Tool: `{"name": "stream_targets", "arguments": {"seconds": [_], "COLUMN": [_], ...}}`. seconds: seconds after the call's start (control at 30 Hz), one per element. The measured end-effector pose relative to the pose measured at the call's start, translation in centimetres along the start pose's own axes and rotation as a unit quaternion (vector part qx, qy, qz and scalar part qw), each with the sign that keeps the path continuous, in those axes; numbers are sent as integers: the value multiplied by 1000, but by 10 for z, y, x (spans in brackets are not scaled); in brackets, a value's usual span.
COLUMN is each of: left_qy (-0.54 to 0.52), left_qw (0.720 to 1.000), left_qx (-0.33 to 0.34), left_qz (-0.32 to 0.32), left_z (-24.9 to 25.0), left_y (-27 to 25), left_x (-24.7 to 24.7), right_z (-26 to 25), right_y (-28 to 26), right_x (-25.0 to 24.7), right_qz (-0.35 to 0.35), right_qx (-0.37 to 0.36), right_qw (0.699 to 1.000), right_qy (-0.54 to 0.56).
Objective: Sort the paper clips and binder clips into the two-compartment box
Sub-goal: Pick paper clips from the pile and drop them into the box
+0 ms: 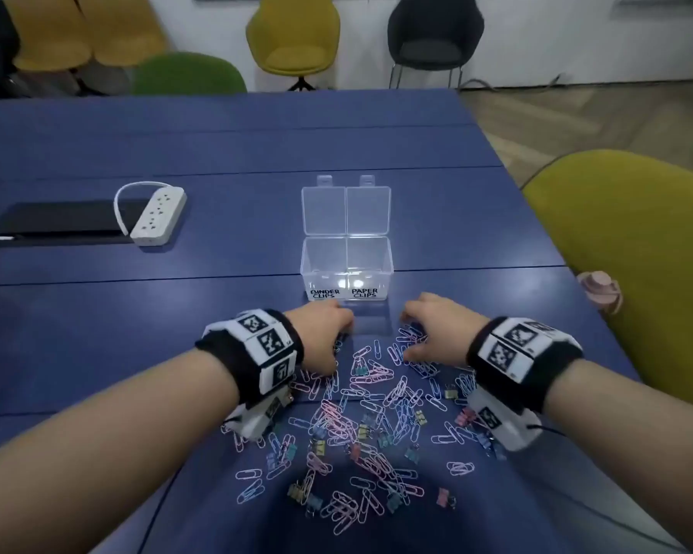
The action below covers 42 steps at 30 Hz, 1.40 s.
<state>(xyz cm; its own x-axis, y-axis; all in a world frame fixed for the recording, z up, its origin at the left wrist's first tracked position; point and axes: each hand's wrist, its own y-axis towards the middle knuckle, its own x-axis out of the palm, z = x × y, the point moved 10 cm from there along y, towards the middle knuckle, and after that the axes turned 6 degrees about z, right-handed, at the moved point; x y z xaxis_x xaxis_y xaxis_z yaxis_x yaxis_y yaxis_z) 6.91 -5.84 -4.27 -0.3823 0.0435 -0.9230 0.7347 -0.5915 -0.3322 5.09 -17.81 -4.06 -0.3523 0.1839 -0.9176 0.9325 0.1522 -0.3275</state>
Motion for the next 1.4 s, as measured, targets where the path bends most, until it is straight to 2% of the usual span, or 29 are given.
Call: {"name": "stream_targets", "arguments": {"seconds": [0.1, 0.4, 0.7, 0.87, 0.97, 1.07, 1.23, 1.4], "left_qy": [28, 58, 84, 69, 39, 70, 48, 80], "left_qw": [1000, 996, 993, 995, 997, 996, 997, 996], "left_qx": [-8, -49, -85, -69, -28, 4, 8, -11], "left_qz": [-2, 53, 18, 34, 57, 47, 58, 39], "left_z": [-2, 13, 17, 13, 18, 26, 30, 29], "left_y": [3, -5, -5, -7, -12, -16, -8, -3], "left_x": [4, 1, 12, 4, -1, 6, 8, 17], "right_z": [-12, -57, -54, -46, -47, -48, -48, -46], "right_y": [6, -15, -15, -13, -14, -17, -21, -20], "right_x": [5, 15, 25, 25, 26, 25, 26, 24], "right_qz": [4, 23, 28, 27, 26, 27, 16, 13], "right_qx": [-11, -60, -41, -25, -31, -31, -23, -29], "right_qw": [999, 989, 993, 995, 995, 994, 992, 993], "right_qy": [-34, -130, -104, -90, -92, -100, -119, -112]}}
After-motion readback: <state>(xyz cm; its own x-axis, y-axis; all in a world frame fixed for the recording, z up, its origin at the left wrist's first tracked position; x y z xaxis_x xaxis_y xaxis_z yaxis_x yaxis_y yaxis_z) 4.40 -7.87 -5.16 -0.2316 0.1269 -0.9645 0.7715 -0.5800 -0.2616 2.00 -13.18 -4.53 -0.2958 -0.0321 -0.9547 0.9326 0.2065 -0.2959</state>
